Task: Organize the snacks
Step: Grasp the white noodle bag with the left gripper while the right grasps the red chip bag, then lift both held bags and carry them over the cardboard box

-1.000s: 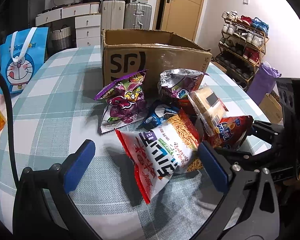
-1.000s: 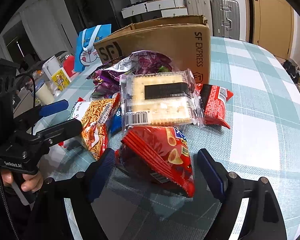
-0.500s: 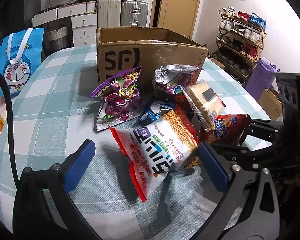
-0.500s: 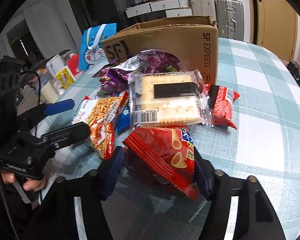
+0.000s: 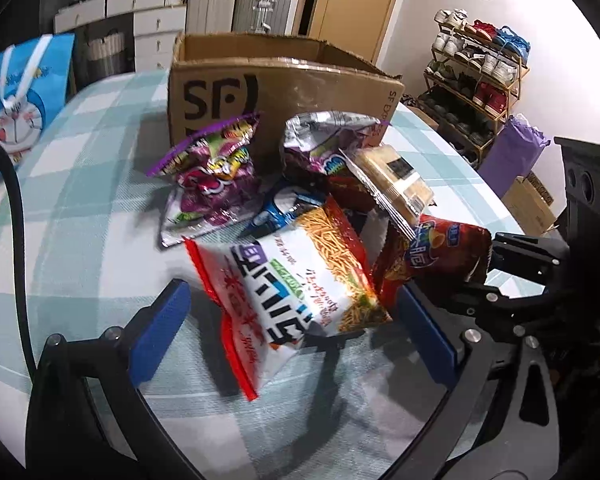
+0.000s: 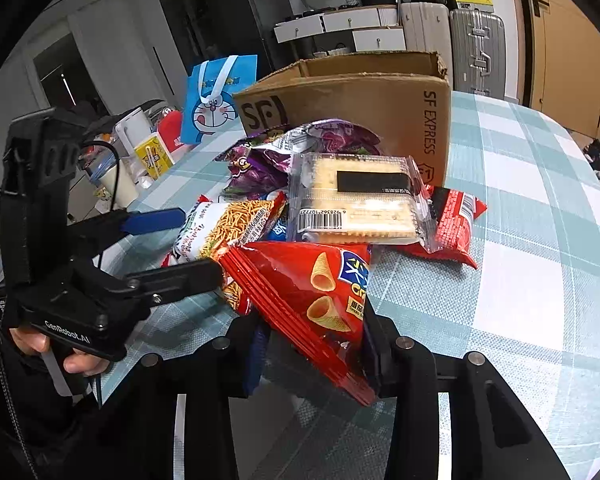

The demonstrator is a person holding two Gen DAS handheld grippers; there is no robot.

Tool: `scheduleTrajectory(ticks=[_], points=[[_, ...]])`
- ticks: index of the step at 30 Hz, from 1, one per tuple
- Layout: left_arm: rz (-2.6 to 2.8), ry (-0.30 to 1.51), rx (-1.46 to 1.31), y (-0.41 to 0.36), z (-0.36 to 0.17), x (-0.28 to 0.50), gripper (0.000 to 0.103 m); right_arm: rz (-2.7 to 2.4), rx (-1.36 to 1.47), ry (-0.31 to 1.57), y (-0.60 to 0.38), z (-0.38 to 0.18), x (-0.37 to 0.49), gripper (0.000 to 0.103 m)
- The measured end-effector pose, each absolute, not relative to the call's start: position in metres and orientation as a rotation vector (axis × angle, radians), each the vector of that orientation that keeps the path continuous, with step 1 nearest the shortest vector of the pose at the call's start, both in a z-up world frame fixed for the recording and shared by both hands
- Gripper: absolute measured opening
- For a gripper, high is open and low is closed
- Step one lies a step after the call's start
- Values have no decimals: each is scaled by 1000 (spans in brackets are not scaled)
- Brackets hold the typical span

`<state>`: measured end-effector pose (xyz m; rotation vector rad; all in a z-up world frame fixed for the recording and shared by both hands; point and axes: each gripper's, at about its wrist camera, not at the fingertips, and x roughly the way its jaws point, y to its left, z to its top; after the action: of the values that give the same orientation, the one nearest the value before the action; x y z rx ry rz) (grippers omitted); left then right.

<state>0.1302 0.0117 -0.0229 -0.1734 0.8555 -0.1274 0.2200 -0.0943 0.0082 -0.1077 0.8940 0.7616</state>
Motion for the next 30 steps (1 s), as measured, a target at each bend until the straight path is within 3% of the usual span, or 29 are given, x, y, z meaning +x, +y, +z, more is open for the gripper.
scheduleTrajectory(ticks=[18,30], points=[[-150,841,-242,13,-29,145,61,781,-129,870,-90,9,217,40],[-173,731,-230,21,8,126,61,819,-81,796,-95,31,211,40]])
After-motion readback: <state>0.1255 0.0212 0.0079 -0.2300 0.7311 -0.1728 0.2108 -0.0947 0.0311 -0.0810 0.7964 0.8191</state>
